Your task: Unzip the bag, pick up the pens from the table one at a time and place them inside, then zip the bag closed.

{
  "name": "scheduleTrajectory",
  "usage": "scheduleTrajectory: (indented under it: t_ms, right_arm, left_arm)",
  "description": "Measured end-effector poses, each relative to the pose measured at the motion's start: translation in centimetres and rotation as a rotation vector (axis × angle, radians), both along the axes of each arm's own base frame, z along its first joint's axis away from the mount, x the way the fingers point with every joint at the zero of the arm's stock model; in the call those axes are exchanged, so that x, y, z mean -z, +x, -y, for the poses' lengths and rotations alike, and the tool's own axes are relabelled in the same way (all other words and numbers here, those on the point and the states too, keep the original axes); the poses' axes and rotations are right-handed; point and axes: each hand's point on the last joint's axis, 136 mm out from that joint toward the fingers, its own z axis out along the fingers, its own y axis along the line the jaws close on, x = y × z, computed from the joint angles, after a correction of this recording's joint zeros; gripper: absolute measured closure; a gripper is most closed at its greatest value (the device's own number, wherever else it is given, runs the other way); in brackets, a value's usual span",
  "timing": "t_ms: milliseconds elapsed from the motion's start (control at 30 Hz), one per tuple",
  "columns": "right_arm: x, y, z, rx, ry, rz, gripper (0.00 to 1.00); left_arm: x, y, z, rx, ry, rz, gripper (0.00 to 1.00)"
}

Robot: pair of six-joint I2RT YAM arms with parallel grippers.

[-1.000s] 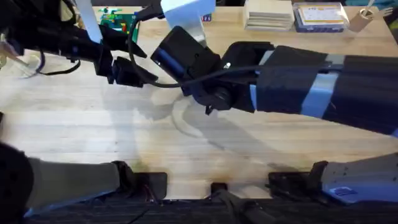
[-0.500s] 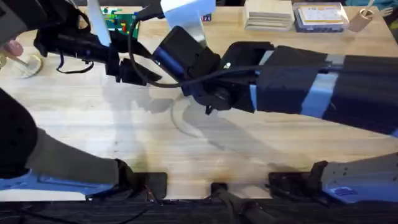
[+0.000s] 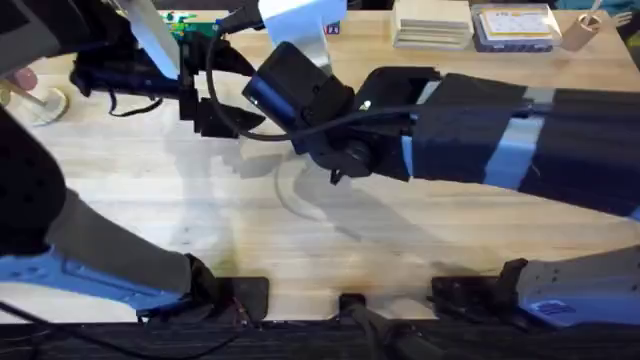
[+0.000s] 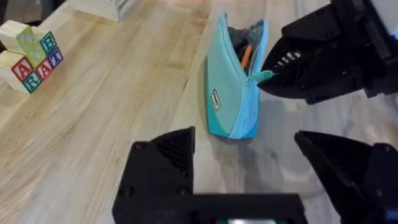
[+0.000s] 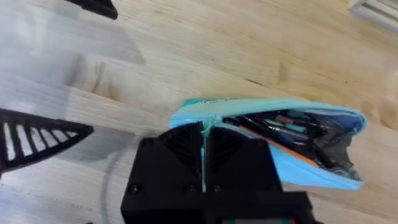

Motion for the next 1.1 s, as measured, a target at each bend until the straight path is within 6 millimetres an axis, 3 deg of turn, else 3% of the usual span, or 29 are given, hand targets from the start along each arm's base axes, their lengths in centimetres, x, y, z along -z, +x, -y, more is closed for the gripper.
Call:
scheduleTrajectory:
  t_ms: [533, 900, 1100]
  right_arm:
    - [0.0, 0.0, 0.0, 0.0, 0.0, 0.0, 0.971]
    - [0.0, 0.0, 0.0, 0.0, 0.001, 0.0, 0.971]
    - [0.0, 0.0, 0.0, 0.0, 0.002, 0.001, 0.971]
  left_arm:
    - [3.2, 1.1, 1.2, 0.046, -0.138, -0.007, 0.007]
    - [7.4, 1.1, 4.3, 0.119, -0.204, -0.095, 0.007]
    - [8.3, 0.8, 6.4, 0.189, -0.199, -0.072, 0.008]
